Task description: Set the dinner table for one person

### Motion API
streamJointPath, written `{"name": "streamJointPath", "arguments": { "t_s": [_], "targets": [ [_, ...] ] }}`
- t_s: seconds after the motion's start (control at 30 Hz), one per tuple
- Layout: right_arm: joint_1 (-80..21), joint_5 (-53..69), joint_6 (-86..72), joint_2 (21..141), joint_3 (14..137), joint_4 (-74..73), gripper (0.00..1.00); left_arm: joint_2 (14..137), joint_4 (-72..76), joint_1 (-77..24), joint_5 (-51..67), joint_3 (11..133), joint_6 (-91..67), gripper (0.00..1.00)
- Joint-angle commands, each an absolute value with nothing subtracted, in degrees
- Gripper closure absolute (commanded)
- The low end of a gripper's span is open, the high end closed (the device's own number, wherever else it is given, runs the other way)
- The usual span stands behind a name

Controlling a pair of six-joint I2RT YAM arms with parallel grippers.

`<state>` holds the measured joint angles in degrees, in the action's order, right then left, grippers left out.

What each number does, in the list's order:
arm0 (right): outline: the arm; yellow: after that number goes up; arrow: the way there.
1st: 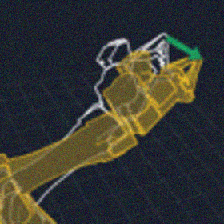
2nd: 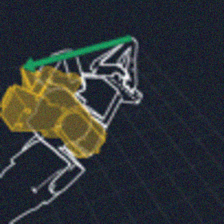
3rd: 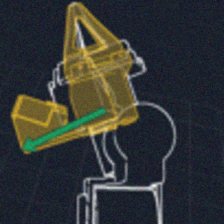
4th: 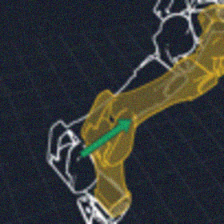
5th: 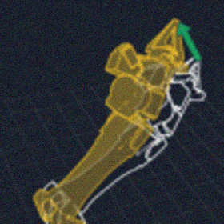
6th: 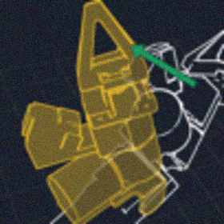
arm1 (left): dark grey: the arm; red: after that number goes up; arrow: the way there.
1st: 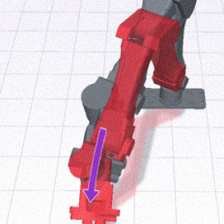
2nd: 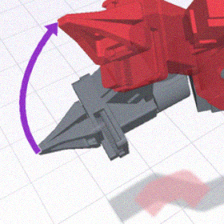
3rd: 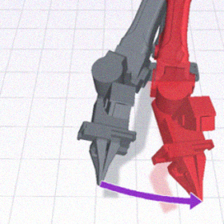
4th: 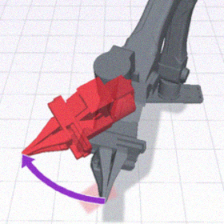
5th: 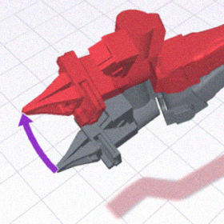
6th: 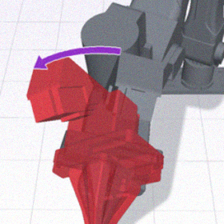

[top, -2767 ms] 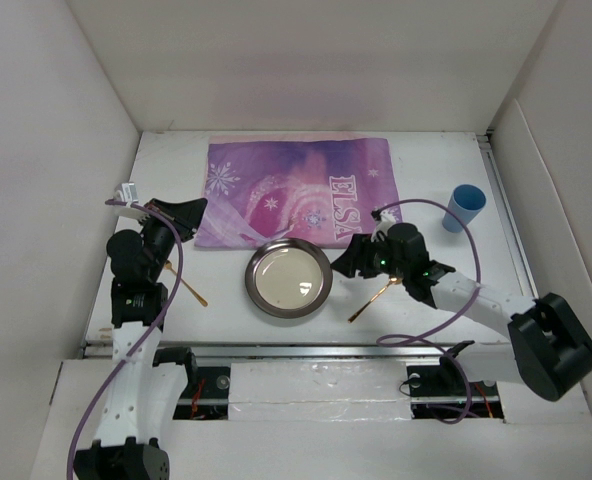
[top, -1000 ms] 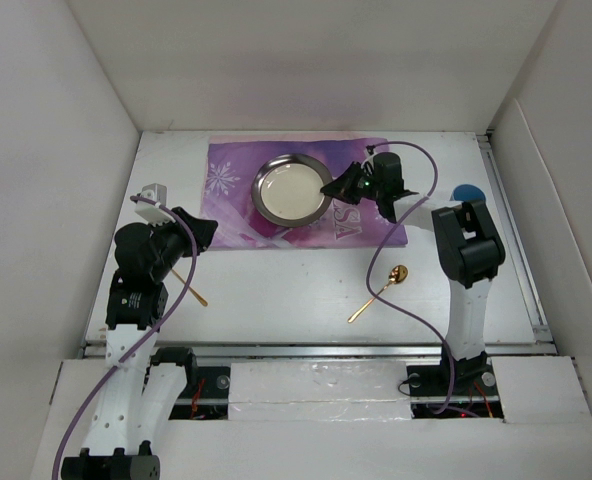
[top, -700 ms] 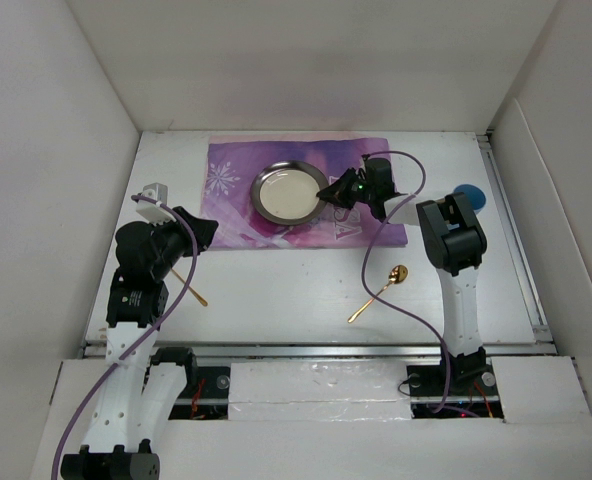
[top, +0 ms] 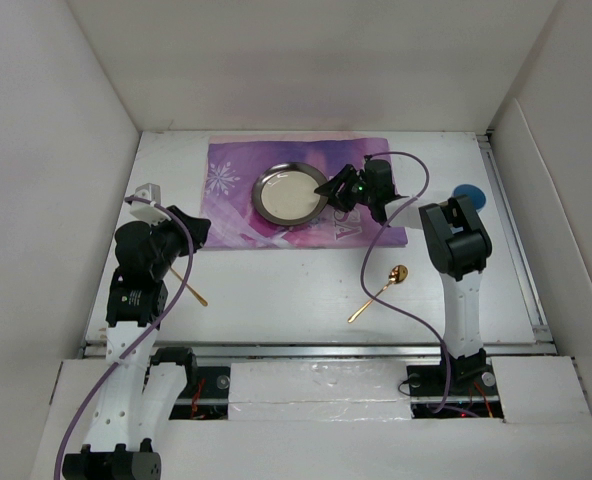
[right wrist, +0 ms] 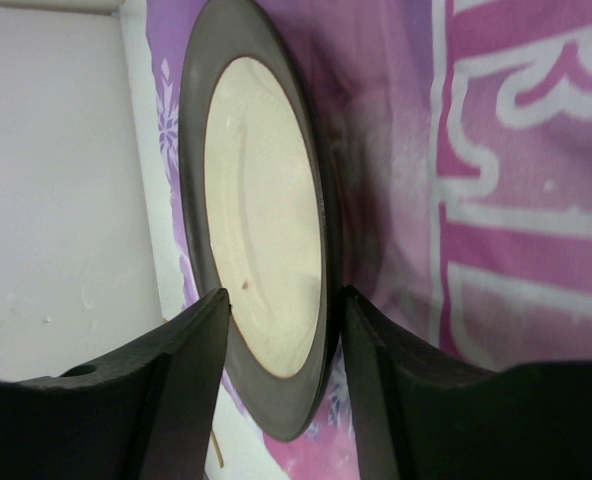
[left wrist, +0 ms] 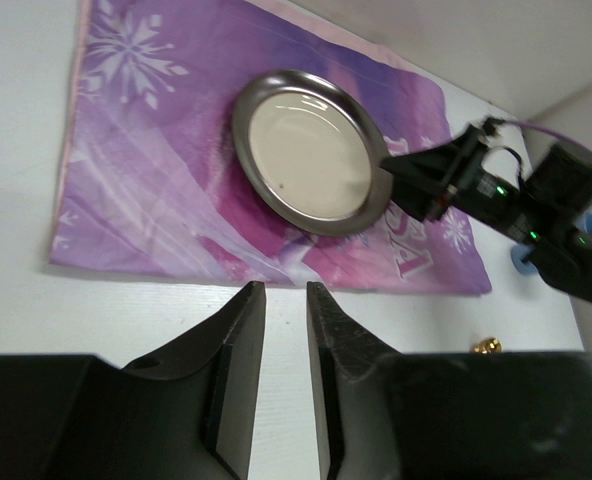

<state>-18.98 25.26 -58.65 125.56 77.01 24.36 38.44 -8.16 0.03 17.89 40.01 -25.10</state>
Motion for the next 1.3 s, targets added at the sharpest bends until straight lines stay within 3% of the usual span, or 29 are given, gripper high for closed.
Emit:
{"name": "streamJointPath", "arguments": {
  "t_s": [0.0,0.17,0.3,0.47,0.53,0.6,0.67,0.87,1.07,1.27],
  "targets": [
    [-19.6,23.7,-56.4,118.4,74.3,26.8,0.44,38.0,-8.4,0.8,11.5,40.6,-27.2,0.80],
    [-20.1,19.5,-51.2,109.4,68.8,22.9,0.36,38.1,-12.4,0.8,3.8,40.5,-30.9,0.80],
    [-20.7,16.3,-48.0,103.7,64.1,19.8,0.29,42.3,-16.3,0.8,0.6,41.0,-33.6,0.63],
    [-21.2,16.2,-45.7,98.4,57.2,19.2,0.29,47.4,-20.0,1.3,-1.8,39.4,-37.3,0.55],
    [-22.7,14.8,-44.7,93.4,54.1,20.0,0.34,48.3,-22.3,1.3,-3.6,39.3,-39.5,0.53],
    [-23.9,13.5,-42.9,87.1,50.4,19.3,0.51,49.7,-24.7,1.3,-6.6,39.2,-41.9,0.43],
    [-26.3,11.0,-41.0,82.7,48.8,17.1,0.57,51.9,-28.9,1.3,-9.9,39.7,-45.4,0.45],
    [-26.6,9.9,-36.1,68.0,45.7,11.0,0.55,60.3,-33.7,3.3,-12.4,41.4,-47.2,0.34],
    [-25.4,12.4,-36.5,58.6,41.0,12.9,0.54,69.6,-31.8,4.2,-19.1,42.3,-48.1,0.42],
    [-23.0,15.8,-37.3,58.1,40.5,12.7,0.53,76.5,-29.3,4.2,-19.4,42.1,-48.5,0.48]
  ]
}}
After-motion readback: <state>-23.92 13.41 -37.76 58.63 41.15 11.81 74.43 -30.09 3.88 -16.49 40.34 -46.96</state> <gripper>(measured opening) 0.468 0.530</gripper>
